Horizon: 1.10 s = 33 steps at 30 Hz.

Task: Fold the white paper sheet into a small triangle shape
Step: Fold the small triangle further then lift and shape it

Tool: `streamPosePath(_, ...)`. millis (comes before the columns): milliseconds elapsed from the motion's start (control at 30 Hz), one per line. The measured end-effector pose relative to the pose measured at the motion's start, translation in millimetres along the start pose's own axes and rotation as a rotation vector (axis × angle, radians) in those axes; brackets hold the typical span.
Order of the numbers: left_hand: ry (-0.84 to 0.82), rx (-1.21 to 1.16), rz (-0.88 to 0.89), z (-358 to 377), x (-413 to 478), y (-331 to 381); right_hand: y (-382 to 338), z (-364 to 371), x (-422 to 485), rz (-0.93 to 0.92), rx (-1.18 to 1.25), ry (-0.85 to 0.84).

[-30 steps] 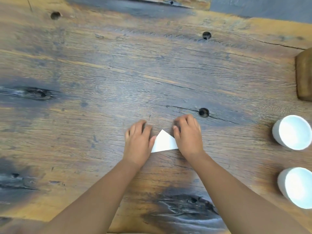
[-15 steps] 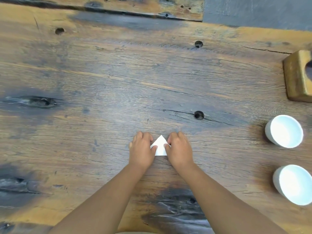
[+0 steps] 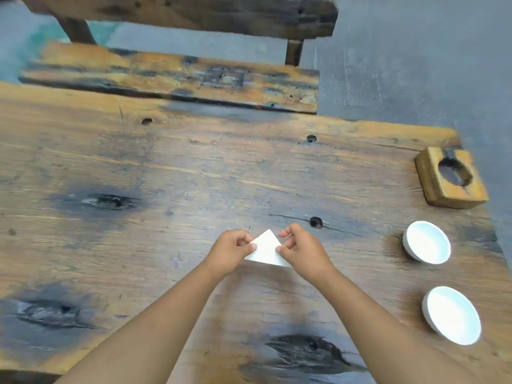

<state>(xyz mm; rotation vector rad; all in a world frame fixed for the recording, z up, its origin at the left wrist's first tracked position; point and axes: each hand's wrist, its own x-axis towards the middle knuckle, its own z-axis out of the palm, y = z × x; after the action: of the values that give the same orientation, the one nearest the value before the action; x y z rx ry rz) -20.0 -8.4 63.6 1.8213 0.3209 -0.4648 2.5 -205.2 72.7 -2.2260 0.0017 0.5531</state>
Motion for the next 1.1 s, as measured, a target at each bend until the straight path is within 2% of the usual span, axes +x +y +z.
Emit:
streamPosePath(200, -0.011, 0.025, 0.122, -37, -22, 74, -66, -55, -9, -0.129, 0.0, 0.079)
streamPosePath(667, 0.203, 0.134, 0.657, -105, -85, 300, -241, -206, -68, -0.535, 0.011, 0.391)
streamPosePath(800, 0.25, 0.233, 0.772, -122, -108, 342, -276, -231, -87, -0.626, -0.038, 0.471)
streamPosePath(1100, 0.344, 0.337, 0.934, -148, -166, 416, -335, -274, -133, -0.765, 0.091, 0.57)
